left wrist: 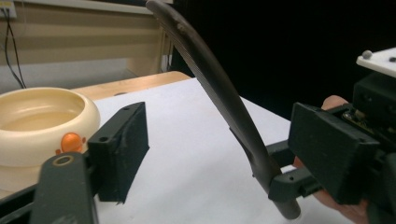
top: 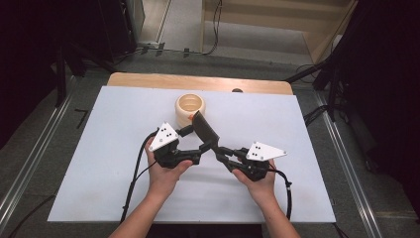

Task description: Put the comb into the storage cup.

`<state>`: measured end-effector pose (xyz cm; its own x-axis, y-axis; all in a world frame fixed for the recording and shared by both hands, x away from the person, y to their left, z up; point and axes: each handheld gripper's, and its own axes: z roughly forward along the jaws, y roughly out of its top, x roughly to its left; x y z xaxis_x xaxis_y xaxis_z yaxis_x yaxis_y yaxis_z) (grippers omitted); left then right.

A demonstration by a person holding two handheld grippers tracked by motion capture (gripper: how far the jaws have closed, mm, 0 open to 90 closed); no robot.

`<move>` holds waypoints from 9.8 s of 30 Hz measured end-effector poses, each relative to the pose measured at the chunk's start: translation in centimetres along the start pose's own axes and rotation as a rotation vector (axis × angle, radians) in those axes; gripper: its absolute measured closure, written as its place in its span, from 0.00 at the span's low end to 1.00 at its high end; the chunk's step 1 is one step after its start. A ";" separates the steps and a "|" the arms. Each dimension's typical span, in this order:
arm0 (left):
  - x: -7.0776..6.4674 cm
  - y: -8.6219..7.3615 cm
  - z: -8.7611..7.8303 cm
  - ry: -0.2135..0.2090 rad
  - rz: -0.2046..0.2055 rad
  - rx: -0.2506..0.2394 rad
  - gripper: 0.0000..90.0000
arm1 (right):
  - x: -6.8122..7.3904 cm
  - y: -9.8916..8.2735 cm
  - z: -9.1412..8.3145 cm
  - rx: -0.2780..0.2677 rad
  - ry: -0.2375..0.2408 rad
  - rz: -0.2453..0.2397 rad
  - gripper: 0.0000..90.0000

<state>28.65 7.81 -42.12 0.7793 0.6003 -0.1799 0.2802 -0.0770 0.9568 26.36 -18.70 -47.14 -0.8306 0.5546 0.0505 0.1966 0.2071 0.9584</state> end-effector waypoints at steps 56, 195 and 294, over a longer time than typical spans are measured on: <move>1.1 1.2 -0.4 -0.099 -0.067 0.011 0.96 | 0.6 -0.6 -0.2 -0.037 -0.078 0.048 0.00; 10.3 10.0 1.9 0.025 -0.087 -0.085 0.96 | -3.5 -8.2 -13.2 0.004 -0.346 0.150 0.00; 13.6 3.8 6.7 0.212 -0.209 -0.068 0.93 | -3.6 -8.3 -13.2 -0.003 -0.339 0.155 0.00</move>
<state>44.02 10.38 -42.50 0.5727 0.7506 -0.3296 0.3782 0.1147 0.9186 20.86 -33.05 -51.58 -0.5709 0.8149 0.0997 0.3047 0.0976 0.9474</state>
